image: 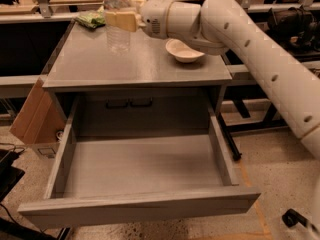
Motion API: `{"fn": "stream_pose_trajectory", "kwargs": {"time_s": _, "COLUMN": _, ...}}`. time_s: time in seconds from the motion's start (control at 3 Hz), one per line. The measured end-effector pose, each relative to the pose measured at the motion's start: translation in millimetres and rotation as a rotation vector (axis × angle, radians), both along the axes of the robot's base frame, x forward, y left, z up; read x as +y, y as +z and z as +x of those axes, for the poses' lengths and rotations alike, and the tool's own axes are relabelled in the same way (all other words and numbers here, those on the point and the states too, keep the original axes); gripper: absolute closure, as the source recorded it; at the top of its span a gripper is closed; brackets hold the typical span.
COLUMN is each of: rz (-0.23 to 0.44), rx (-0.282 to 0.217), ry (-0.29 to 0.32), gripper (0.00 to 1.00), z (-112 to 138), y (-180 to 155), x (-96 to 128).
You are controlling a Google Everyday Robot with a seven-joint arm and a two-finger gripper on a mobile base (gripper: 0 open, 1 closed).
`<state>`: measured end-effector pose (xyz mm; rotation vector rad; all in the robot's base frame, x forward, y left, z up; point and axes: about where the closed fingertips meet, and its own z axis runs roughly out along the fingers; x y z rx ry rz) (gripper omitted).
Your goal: Place water bottle into top drawer
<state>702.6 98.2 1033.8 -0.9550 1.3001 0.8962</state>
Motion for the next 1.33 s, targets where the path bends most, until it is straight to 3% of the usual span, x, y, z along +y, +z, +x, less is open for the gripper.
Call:
{"fn": "stream_pose_trajectory", "kwargs": {"time_s": 0.33, "rz": -0.063, "rx": 0.006, "ry": 0.003, "gripper": 1.0, "z": -43, "y": -19, "x": -23}}
{"fn": "stream_pose_trajectory", "kwargs": {"time_s": 0.67, "rz": -0.125, "rx": 0.021, "ry": -0.016, "gripper": 1.0, "z": -76, "y": -58, "x": -45}}
{"fn": "stream_pose_trajectory", "kwargs": {"time_s": 1.0, "rz": -0.17, "rx": 0.035, "ry": 0.02, "gripper": 1.0, "z": -96, "y": -116, "x": -50}}
{"fn": "stream_pose_trajectory", "kwargs": {"time_s": 1.33, "rz": -0.167, "rx": 0.044, "ry": 0.067, "gripper": 1.0, "z": -104, "y": -178, "x": -44}}
